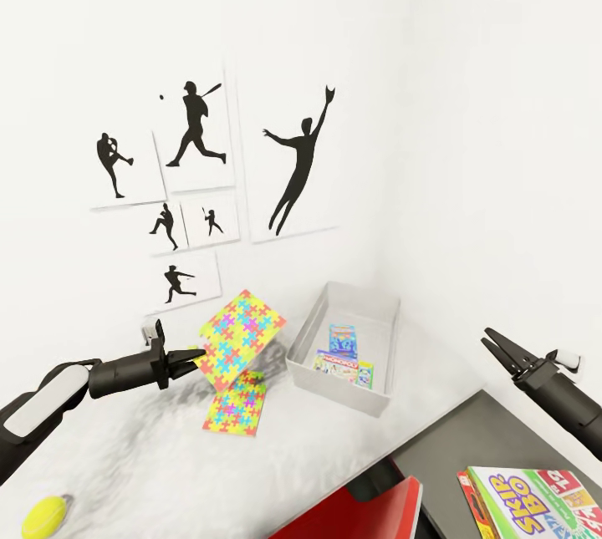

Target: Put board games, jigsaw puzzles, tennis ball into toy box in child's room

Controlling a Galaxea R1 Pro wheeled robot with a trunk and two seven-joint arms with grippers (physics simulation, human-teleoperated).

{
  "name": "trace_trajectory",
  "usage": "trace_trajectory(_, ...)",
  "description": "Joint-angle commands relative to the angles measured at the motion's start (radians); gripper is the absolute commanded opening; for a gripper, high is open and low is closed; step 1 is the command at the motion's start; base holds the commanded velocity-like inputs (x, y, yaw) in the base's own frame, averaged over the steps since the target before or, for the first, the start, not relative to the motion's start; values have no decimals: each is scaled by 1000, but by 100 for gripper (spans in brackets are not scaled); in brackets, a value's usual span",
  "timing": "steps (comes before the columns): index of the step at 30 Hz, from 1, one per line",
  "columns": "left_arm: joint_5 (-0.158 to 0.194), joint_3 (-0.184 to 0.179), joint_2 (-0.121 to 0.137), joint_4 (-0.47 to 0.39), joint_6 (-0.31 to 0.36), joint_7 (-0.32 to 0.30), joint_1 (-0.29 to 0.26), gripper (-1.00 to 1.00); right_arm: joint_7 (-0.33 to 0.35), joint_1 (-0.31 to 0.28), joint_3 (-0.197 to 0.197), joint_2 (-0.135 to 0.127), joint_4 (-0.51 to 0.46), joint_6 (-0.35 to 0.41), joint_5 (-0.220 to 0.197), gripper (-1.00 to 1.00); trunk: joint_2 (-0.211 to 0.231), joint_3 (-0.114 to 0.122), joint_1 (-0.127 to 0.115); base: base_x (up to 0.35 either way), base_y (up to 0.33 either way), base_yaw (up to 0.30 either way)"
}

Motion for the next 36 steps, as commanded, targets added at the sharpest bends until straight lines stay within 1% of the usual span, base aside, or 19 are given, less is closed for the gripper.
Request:
trace_trajectory(1,2,-3,1,1,2,-5,-2,-100,2,-1,-1,0,0,5,-1,100,-2,-2,1,0,0,0)
trace_trajectory(4,1,-3,-3,1,-2,-4,-2,-100,3,-1,-1,0,0,5,1,100,-2,-2,1,0,0,0)
trace_trajectory(9,2,-4,-10,0,-39,0,-2,-100,4,-1,-3,-1,0,5,3,100,-2,-2,1,0,0,0)
trace_trajectory(10,-1,-6,-18,1,-46,12,-3,-100,3,-1,-4,-3,0,5,4,100,-2,-2,1,0,0,0)
trace_trajectory(11,-8,-5,-36,1,-56,27,-5,-100,2,-1,-5,-6,1,6,5,100,-2,-2,1,0,0,0)
trace_trajectory(12,-21,-2,-76,3,-67,61,-10,-100,0,-1,-5,-9,1,9,7,100,-2,-2,1,0,0,0)
trace_trajectory(14,-33,1,-127,2,-73,135,-22,-100,-4,-1,-5,-13,1,12,11,100,-2,-2,1,0,0,0)
trace_trajectory(15,-36,2,-153,2,-73,184,-36,-100,-6,-1,-5,-14,2,13,13,100,-2,-2,1,0,0,0)
trace_trajectory(17,-39,3,-216,3,-75,303,-79,-100,-7,-1,-5,-16,2,13,14,100,-2,-2,1,0,0,0)
trace_trajectory(18,-38,3,-261,11,-76,398,-115,-100,-8,-1,-6,-17,2,14,14,100,-2,-2,1,0,0,0)
trace_trajectory(20,-36,4,-313,17,-76,505,-161,-100,-9,-1,-7,-19,2,14,15,100,-2,-2,1,0,0,0)
trace_trajectory(21,-35,4,-349,19,-77,562,-184,-100,-10,-1,-10,-20,2,14,15,100,-2,-2,1,0,0,0)
trace_trajectory(24,-37,4,-429,34,-86,643,-225,-100,-10,-1,-25,-21,2,14,16,100,-2,-2,1,0,0,0)
trace_trajectory(25,-38,4,-469,66,-88,688,-251,-100,-10,-1,-33,-22,3,15,15,100,-2,-2,1,0,0,0)
trace_trajectory(28,-39,4,-534,133,-98,752,-294,-100,-6,-1,-39,-38,4,23,13,100,-2,-2,1,0,0,0)
trace_trajectory(29,-40,4,-561,149,-124,766,-316,-100,-4,-1,-40,-48,5,29,12,100,-2,-2,1,0,0,0)
trace_trajectory(31,-47,2,-588,162,-174,789,-339,-100,-2,-1,-40,-54,6,33,12,100,-2,-2,1,0,0,0)
trace_trajectory(32,-57,2,-602,168,-197,808,-345,-100,-2,-1,-41,-56,6,34,12,100,-2,-2,1,0,0,0)
trace_trajectory(36,-129,2,-666,183,-266,881,-354,-100,1,-1,-43,-58,5,35,7,100,-2,-2,1,0,0,0)
